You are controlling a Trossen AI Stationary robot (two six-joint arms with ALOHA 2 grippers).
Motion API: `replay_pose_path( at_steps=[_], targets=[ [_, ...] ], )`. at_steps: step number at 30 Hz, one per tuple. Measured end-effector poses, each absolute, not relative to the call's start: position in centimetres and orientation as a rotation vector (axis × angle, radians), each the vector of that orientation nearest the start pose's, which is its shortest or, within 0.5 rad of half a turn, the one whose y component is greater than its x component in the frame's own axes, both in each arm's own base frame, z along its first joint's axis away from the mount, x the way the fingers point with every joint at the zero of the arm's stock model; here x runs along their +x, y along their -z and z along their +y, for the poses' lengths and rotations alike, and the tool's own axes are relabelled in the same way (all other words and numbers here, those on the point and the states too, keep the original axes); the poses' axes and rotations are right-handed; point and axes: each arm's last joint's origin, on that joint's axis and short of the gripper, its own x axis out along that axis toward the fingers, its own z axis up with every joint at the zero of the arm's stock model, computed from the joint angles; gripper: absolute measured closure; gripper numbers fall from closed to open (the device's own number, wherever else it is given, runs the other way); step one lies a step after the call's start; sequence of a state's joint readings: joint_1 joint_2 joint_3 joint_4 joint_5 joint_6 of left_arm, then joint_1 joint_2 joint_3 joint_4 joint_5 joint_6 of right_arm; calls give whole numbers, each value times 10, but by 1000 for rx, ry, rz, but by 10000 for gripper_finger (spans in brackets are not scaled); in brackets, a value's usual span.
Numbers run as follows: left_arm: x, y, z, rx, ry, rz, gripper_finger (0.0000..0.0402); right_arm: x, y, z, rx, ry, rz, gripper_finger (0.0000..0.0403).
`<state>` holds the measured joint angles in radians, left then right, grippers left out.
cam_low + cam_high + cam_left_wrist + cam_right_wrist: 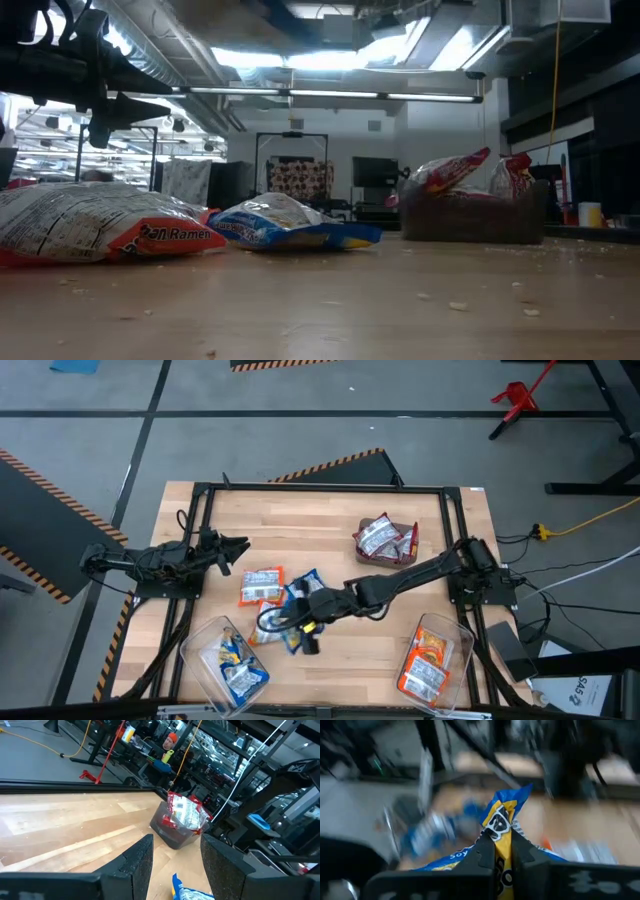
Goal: Sort Maruchan noodles
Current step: Put the blue noodle pack into the left transparent bin
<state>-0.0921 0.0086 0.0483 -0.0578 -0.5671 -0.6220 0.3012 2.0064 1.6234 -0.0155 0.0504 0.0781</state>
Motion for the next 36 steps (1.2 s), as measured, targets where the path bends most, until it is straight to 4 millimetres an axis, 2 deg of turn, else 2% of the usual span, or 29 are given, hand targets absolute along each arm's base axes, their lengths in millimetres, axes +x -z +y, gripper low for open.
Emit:
replay_pose_path(
  at_steps=[6, 12, 16, 20, 24, 28, 36],
  targets=[
    [92, -174, 7, -604, -465, -131, 243, 492, -280, 155, 15, -368, 225, 402],
    [92, -174, 7, -604, -465, -131, 243, 535, -272, 172, 10, -514, 155, 402],
    [92, -174, 7, -603, -465, -131, 243, 554, -268, 177, -7, -571, 92, 403],
    [92, -174, 7, -604, -463, -131, 243, 561, -250, 173, -31, -615, -9, 403],
    [92, -174, 7, -603, -458, -127, 243, 566, -249, 162, -39, -637, -97, 403],
    [92, -174, 7, -601, -457, -126, 243, 570, -248, 151, -49, -650, -101, 402],
    [92, -174, 7, -601, -461, -128, 243, 568, -251, 154, -116, -699, -162, 401]
  ],
)
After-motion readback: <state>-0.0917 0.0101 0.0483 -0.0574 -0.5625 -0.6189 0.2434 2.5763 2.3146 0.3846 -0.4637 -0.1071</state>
